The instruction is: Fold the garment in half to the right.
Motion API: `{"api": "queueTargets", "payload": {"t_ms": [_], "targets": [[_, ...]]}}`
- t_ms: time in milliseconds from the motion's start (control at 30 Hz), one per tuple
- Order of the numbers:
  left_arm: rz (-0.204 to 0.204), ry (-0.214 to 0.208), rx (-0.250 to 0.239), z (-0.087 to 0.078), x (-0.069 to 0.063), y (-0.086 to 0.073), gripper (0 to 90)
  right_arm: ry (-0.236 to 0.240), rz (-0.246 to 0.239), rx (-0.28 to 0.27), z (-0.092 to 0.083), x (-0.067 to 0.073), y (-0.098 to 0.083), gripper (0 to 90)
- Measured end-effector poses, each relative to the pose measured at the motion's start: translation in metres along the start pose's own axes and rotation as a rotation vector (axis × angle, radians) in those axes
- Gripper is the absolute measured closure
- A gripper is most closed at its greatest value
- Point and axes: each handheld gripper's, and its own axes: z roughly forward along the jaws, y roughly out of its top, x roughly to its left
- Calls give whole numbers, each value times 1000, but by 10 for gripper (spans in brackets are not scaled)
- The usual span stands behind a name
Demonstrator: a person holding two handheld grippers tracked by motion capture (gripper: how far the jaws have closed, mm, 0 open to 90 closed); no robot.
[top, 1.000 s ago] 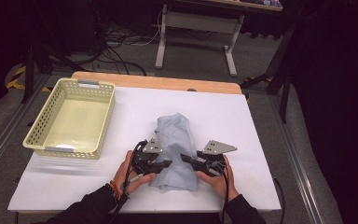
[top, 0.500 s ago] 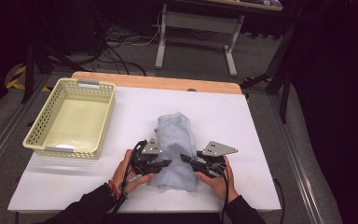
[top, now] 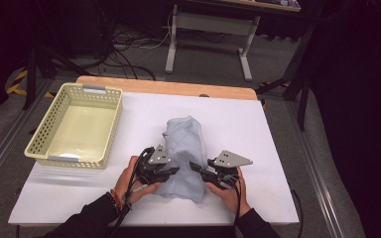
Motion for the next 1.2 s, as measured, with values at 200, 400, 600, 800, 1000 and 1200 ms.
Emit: {"api": "queueTargets", "payload": {"t_ms": [200,400,600,800,1000,1200], "targets": [[9,18,-1,-5,4,1,705,-17,-1,-16,4,4,4,704],[28,49,-5,-12,9,3,706,-29,-14,-30,9,6,12,704],[33,60,-3,-21,15,5,707,-20,-13,-50,15,8,18,705],[32,69,-6,-28,20,6,707,-19,-13,-62,20,10,25,705],[30,76,-10,-34,26,5,707,-26,-23,-74,26,14,31,706],[17,81,-10,-37,32,4,707,-25,-12,-76,33,13,34,706]]}}
